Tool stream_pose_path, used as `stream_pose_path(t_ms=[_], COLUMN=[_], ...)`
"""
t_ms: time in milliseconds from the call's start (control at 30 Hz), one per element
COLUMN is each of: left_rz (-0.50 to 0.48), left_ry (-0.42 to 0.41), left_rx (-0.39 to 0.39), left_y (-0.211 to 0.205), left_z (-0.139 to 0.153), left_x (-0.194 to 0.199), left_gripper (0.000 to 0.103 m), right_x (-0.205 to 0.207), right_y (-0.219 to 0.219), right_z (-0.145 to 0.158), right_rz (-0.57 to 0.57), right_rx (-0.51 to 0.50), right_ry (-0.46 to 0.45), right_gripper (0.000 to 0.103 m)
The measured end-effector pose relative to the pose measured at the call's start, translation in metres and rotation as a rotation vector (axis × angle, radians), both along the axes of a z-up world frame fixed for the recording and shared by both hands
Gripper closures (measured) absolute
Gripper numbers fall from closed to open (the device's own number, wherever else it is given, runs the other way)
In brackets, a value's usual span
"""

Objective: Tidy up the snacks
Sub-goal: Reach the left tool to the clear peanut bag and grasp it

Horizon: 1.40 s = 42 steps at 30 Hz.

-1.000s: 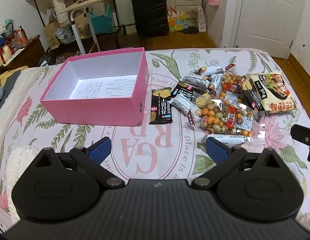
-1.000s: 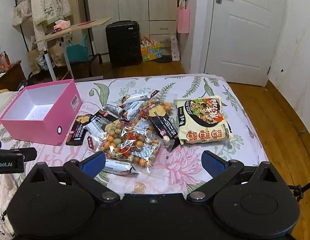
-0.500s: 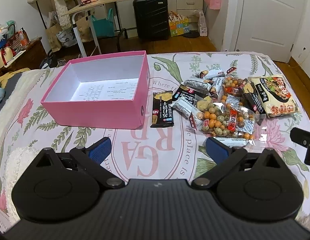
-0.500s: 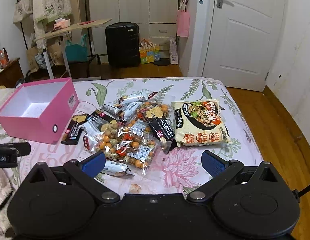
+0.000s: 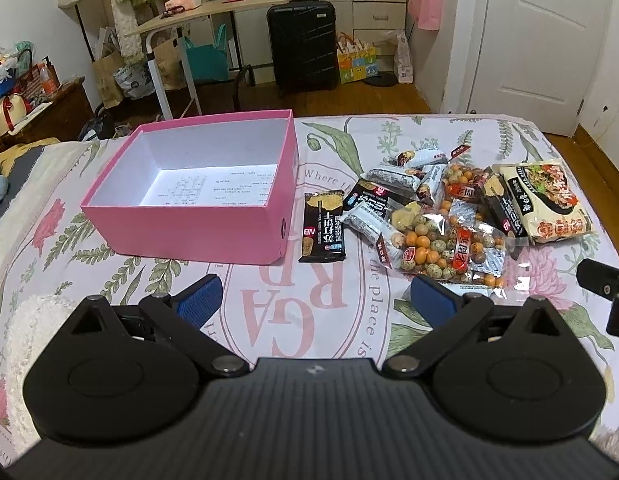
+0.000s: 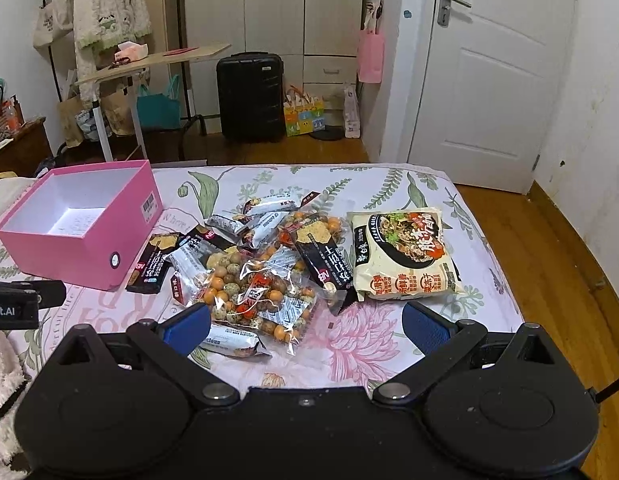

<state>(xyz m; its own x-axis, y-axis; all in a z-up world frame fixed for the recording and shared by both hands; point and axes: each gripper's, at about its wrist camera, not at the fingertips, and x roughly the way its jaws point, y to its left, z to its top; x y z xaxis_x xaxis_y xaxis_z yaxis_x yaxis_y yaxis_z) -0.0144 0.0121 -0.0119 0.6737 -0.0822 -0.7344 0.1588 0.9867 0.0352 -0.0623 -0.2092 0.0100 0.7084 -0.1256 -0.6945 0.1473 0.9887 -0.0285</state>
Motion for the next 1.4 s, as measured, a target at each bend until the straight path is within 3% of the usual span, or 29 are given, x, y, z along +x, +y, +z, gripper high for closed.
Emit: stream_pose_path(t_ms=[167,300,400,533,733,833,933,1033,1067,1167,1300,1400], left_rz=[-0.021,-0.056,-0.11,-0.196,-0.311,-0.333,-0.362,-0.419,-0.449,-0.473,-0.462,-0.474], left_ry=[-0.022,-0.004,0.017,0.094,0.174,0.201,0.223,0.215,0.216,0.274,0.324,0.303], left_rx=[-0.054,-0.163,-0.166,-0.194,-0.189,-0.176,-0.203,-0.23,-0.224,-0.221,-0.268,-0.258], left_y=[0.004,0.012,0.008,-0.007,-0.042,-0.055,-0.059,-0.062,-0.064,-0.069,-0.073,-0.076], left_z=[-0.004,-0.015,-0.028,-0.053,-0.109,-0.133,-0.146,-0.147,-0.147,-0.149,-0.155,-0.154], left_x=[0.002,0.021,0.047,0.084,0.134,0.148,0.153,0.151,0.15,0.149,0.153,0.152], left_gripper=[0.001,0.001,0.004,0.01,0.023,0.033,0.041,0.043,0.051,0.053,0.054,0.054], right_x=[0.004,0.014,0.028,0.054,0.078,0.084,0.089,0.098,0.1,0.105,0.111,0.116], right_y=[-0.007,-0.026,-0.041,-0.07,-0.095,-0.098,-0.095,-0.092,-0.089,-0.08,-0.068,-0.06], right_z=[-0.006,-0.022,-0.034,-0.066,-0.131,-0.153,-0.163,-0.165,-0.165,-0.158,-0.154,-0.153], right_rz=[0.017,0.02,0.055,0.03,-0.037,-0.069,-0.075,-0.057,-0.053,-0.04,-0.049,-0.054], right_rx=[0.064,0.091,0.101,0.247,0.539,0.604,0.63,0.65,0.644,0.575,0.517,0.477], right_ry=[-0.02,-0.088,-0.093,-0.026,0.082,0.115,0.126,0.139,0.151,0.167,0.183,0.201], right_gripper=[0.0,0.0,0.0,0.001,0.016,0.019,0.027,0.044,0.047,0.062,0.064,0.066])
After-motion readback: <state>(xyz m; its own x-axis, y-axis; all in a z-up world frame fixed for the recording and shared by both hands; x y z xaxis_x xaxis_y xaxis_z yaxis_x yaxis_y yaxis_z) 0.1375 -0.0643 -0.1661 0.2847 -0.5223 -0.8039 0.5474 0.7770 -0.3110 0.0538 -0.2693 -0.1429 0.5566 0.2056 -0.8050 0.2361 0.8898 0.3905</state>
